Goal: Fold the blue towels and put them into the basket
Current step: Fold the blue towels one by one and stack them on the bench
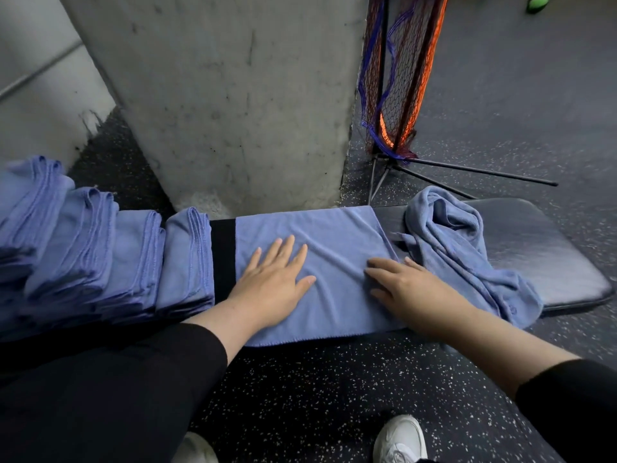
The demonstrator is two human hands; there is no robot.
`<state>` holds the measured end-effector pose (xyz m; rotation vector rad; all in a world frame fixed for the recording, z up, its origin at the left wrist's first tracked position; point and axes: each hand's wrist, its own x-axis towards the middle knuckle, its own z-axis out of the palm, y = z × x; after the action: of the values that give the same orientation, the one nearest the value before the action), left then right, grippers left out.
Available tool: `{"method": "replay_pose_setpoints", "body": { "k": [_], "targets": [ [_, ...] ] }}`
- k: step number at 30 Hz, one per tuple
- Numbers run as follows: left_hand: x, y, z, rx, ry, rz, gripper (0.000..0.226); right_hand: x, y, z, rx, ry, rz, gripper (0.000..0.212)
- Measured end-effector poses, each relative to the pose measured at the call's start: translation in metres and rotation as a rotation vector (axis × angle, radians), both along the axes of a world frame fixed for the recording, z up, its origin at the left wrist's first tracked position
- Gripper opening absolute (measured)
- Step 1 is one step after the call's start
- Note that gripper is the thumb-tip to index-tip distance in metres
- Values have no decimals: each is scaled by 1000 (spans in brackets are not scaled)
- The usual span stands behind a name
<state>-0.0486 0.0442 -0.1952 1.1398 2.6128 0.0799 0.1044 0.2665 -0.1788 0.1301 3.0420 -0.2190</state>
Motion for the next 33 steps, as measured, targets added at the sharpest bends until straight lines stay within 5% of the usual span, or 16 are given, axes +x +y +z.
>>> {"method": "replay_pose_setpoints", "body": {
  "k": [12, 20, 26, 31, 33],
  "targets": [
    [10, -6, 1, 48, 67, -111, 63, 23, 19, 4, -128, 70, 166, 32],
    [42, -26, -5, 74, 16, -240, 75, 18, 8, 0, 31, 175, 83, 22],
    [41, -19, 3, 243, -61, -90, 48, -1, 7, 11, -125, 228, -157, 7],
    [22, -31, 27, 331, -30, 147, 31, -1, 12, 8, -14, 81, -14, 41],
    [14, -37, 35, 303, -1, 184, 31, -3, 12, 9, -8, 75, -10, 36]
  ]
}}
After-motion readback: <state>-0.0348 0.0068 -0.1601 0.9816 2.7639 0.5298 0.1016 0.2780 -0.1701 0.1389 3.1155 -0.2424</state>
